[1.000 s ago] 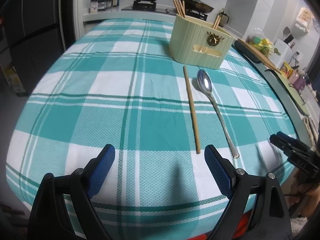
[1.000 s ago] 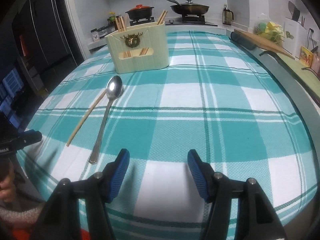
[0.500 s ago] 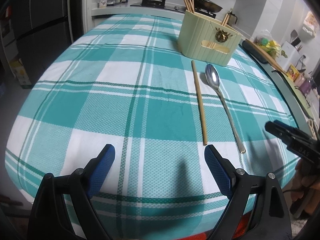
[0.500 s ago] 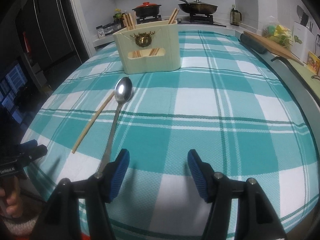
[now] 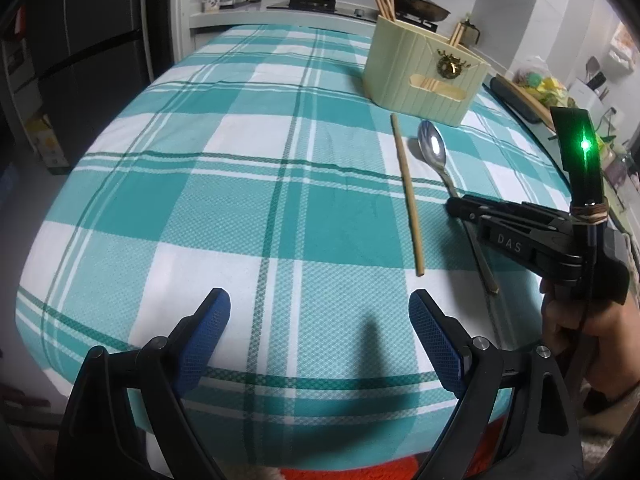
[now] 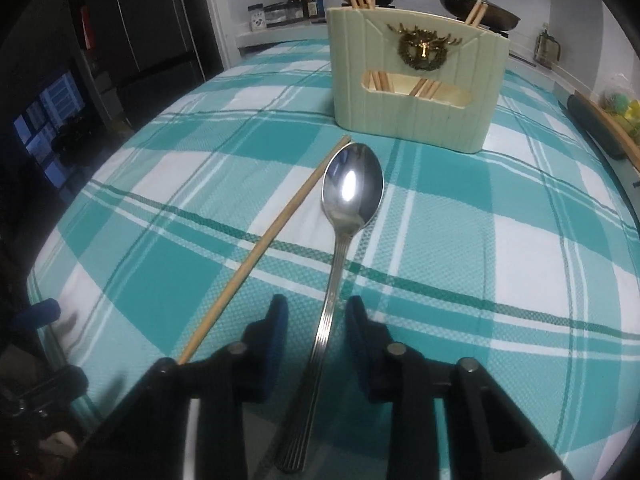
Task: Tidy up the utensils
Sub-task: 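Lower the right tool onto the metal spoon handle and close it, then lower the left tool around the last chopstick and close it while the right tool holds the spoon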
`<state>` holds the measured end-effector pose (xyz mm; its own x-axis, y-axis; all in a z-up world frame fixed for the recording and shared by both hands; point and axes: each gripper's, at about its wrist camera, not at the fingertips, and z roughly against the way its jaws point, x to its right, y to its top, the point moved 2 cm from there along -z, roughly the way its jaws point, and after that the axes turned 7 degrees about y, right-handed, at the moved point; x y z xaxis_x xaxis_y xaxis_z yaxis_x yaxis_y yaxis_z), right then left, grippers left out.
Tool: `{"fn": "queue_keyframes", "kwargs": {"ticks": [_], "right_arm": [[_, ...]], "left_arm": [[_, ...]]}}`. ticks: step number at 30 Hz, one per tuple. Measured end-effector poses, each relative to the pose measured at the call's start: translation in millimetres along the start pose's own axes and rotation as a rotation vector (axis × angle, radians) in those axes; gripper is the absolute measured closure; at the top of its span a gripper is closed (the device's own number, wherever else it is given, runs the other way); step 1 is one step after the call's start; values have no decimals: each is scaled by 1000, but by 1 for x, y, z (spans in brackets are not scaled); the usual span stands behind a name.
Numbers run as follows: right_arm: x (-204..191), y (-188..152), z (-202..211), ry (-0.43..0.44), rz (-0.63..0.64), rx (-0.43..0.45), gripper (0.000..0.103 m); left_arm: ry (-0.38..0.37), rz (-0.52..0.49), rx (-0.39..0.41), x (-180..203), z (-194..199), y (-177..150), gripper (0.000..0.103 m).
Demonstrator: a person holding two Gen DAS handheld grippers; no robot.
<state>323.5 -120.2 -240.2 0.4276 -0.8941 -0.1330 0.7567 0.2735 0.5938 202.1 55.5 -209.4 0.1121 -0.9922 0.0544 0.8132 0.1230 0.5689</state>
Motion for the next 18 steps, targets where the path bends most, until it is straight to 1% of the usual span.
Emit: {"fn": "queue_keyframes", "kwargs": {"ticks": [1, 2, 3, 4, 5, 8, 12, 14, 15, 17, 18], "right_arm": [[0, 0, 0, -21, 8, 15, 86], [3, 0, 1, -29, -3, 16, 93], [7, -1, 2, -38, -29, 22, 97], [12, -2, 4, -60, -59, 26, 98], [18, -3, 6, -82, -84, 31, 97], [36, -9, 14, -125, -162, 47, 97], [61, -24, 30, -224, -228, 44, 97], [72, -33, 38, -271, -240, 38, 97], [77, -36, 42, -284, -240, 34, 97], [84, -42, 50, -280, -257, 41, 90], [87, -46, 53, -283, -263, 40, 78]], "left_arm": [[2, 5, -2, -1, -1, 0, 11], [3, 10, -6, -3, -2, -1, 11], [3, 14, -10, -4, -4, -1, 11], [3, 17, -15, -4, -5, -1, 11], [3, 17, -18, -4, -6, -1, 11], [7, 11, -21, -3, -7, -2, 11], [10, 14, -19, -3, -7, 0, 11], [9, 11, -22, -1, -9, 2, 11], [6, 6, -23, 0, -10, 4, 11], [-9, -11, -24, 6, -12, 12, 11], [-21, -22, -22, 11, -12, 17, 11]]}}
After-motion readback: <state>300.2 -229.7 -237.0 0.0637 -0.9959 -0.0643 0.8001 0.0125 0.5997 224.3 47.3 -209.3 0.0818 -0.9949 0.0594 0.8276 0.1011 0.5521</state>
